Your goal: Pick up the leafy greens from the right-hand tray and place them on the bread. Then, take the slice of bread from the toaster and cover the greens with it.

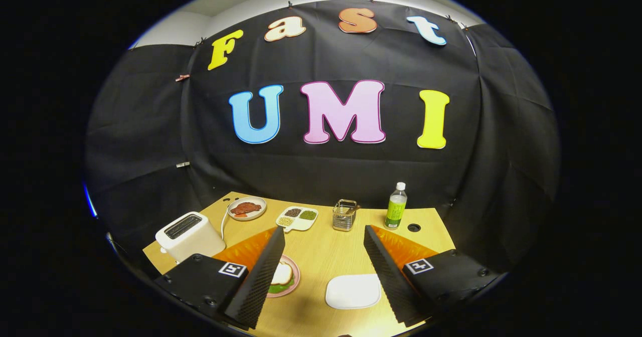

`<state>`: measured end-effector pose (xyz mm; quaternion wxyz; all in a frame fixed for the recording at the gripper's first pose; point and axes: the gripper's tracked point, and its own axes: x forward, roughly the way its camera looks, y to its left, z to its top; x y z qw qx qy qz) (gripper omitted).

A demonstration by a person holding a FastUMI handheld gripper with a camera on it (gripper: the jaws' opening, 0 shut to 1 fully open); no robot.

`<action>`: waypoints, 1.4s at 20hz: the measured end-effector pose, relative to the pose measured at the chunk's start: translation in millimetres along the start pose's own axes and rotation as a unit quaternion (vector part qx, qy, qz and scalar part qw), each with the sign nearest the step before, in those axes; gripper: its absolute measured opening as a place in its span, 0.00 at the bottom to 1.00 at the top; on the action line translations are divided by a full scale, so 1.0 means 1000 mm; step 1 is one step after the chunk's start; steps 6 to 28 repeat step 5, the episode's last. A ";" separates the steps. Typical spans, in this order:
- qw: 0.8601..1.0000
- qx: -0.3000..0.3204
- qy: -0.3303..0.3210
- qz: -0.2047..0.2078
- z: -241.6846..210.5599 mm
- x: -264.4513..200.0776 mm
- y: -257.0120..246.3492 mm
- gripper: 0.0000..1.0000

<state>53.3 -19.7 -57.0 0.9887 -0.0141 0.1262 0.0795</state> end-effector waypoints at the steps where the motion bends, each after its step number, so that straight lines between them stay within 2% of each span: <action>1: 1.000 0.000 -0.001 0.001 0.000 -0.001 0.000 0.99; 28: 1.000 -0.001 -0.001 0.004 0.000 -0.001 0.000 0.98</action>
